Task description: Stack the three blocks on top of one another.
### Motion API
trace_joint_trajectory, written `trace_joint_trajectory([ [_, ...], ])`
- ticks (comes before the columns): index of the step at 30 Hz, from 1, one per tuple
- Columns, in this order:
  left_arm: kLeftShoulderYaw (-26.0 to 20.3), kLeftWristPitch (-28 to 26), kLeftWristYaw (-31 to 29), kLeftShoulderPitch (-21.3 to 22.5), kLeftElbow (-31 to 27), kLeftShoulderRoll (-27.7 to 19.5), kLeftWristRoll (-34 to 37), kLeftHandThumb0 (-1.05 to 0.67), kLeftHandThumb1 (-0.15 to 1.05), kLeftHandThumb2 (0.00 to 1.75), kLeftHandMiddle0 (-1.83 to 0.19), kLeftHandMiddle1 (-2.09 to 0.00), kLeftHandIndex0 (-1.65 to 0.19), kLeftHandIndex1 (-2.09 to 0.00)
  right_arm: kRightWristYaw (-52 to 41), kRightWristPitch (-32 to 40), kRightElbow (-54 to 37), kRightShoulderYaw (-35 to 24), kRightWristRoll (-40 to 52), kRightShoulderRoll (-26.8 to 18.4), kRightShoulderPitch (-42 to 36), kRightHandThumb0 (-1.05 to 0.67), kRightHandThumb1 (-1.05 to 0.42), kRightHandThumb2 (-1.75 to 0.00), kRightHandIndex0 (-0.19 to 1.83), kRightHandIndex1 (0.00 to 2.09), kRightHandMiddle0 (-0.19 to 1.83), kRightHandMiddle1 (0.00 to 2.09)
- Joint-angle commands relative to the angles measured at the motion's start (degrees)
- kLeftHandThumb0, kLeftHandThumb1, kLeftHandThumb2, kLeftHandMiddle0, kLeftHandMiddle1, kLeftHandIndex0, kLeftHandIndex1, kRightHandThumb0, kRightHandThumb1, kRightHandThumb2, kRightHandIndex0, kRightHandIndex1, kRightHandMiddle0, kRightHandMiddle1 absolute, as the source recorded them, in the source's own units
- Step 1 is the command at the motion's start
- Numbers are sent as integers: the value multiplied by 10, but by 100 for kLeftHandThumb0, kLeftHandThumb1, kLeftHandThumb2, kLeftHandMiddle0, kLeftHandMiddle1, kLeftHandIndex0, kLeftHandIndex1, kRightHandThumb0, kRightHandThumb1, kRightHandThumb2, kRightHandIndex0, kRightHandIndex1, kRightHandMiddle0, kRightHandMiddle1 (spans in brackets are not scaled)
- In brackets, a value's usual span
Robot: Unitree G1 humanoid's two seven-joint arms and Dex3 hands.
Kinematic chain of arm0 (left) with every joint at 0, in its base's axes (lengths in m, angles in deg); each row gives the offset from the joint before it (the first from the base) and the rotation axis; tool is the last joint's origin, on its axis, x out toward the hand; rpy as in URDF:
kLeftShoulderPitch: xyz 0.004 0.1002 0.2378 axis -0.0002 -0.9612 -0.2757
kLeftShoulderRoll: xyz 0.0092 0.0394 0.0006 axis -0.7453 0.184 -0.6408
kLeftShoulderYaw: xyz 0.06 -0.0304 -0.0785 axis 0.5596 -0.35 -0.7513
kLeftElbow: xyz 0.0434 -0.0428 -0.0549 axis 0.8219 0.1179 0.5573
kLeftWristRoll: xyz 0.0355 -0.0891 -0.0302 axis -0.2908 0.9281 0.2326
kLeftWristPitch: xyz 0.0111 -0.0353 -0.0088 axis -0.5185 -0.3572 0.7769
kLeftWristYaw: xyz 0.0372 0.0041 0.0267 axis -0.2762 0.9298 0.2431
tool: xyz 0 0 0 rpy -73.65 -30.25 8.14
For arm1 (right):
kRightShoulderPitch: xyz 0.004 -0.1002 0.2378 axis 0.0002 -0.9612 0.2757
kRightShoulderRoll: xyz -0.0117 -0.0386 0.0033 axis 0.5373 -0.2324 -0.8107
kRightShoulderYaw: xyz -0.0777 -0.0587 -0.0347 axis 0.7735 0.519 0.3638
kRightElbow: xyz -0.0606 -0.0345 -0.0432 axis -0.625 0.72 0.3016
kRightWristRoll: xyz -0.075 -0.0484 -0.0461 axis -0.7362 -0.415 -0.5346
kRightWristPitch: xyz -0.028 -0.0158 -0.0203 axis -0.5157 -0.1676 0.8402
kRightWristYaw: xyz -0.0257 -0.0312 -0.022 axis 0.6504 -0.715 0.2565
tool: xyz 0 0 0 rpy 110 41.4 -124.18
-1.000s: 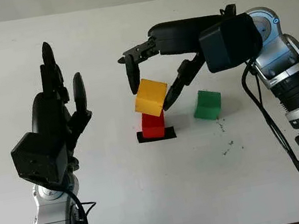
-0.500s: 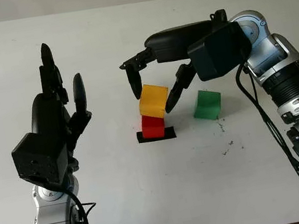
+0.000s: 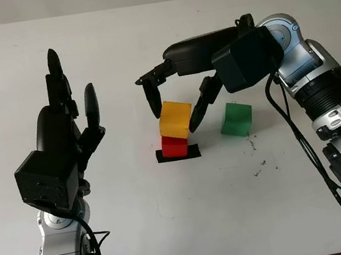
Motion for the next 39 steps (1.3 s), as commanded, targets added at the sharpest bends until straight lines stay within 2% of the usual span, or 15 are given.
trace_joint_trajectory([
  [1, 1, 1, 0, -9, -14, -2, -3, -80, 105, 66, 15, -5, 14, -5, 1, -8, 0, -4, 8, 4, 6, -44, -95, -5, 15, 4, 36, 155],
  [10, 2, -9, 0, -16, -24, -1, -8, -80, 105, 67, 17, -5, 15, -5, -4, 0, -3, -3, 9, 7, 3, -43, -96, -6, 14, 4, 34, 156],
  [31, 2, -13, -2, -17, -27, -1, -9, -80, 105, 67, 18, -5, 16, -5, 9, -61, 40, 5, -14, 5, 10, -43, -96, -5, 14, 5, 34, 152],
  [39, 1, -13, -1, -16, -29, 1, -8, -80, 105, 67, 18, -5, 16, -5, 8, -59, 44, 6, -17, 8, 7, -43, -97, -5, 13, 5, 34, 149],
])
